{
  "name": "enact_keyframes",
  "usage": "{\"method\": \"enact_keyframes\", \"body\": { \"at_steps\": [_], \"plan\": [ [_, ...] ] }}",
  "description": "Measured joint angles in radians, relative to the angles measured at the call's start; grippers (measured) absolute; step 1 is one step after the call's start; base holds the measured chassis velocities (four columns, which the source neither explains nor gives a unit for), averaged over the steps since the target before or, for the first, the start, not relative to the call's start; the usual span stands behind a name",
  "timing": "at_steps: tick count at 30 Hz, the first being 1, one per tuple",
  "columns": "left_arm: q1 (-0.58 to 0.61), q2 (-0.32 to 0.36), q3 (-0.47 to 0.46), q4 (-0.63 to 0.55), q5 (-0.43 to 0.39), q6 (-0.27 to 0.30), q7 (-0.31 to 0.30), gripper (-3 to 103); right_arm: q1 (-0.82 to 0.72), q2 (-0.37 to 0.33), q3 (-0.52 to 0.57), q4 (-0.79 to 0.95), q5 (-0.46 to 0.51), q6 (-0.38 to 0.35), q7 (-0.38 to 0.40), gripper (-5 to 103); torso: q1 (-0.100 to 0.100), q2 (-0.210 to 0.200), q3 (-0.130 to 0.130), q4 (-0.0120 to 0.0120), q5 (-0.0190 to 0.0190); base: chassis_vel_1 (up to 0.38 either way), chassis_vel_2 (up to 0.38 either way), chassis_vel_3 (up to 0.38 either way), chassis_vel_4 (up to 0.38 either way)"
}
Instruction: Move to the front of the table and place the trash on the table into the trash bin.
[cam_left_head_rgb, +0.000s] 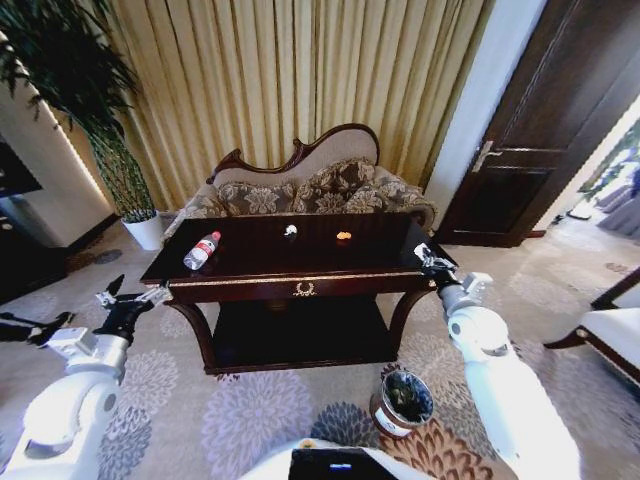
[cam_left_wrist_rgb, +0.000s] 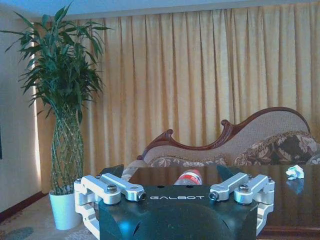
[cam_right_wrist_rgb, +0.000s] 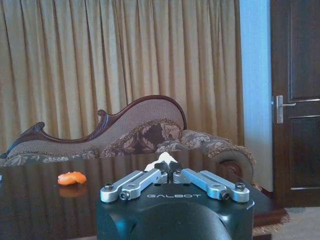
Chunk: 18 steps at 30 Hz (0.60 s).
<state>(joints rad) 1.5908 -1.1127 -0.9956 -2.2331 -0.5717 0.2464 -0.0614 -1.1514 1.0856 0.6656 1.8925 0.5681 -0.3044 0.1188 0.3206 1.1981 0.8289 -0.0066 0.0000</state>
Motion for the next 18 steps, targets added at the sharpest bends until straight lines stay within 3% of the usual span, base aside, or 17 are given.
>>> {"method": "enact_keyframes", "body": {
  "at_steps": [11,16,18],
  "plan": [
    [0.003,-0.001,-0.004,0.0,-0.002,-0.004,0.0,100,-0.011,0.017,-0.002,-0.022,-0.013,0.009,0.0,1,0.0,0.0,0.0,0.0001,-0.0001,0.096,-0.104,-0.096,0.111],
    [0.007,-0.003,-0.012,0.001,-0.005,-0.009,-0.002,100,-0.012,0.045,-0.019,-0.159,-0.06,0.05,0.0,1,0.0,0.0,0.0,0.0002,0.0,0.025,-0.018,-0.016,0.018],
    [0.012,-0.004,-0.02,0.001,-0.008,-0.013,-0.002,100,-0.023,0.06,-0.025,-0.267,-0.123,0.087,0.0,1,0.0,0.0,0.0,0.0001,0.0001,0.0,0.0,0.0,0.0]
  ]
}}
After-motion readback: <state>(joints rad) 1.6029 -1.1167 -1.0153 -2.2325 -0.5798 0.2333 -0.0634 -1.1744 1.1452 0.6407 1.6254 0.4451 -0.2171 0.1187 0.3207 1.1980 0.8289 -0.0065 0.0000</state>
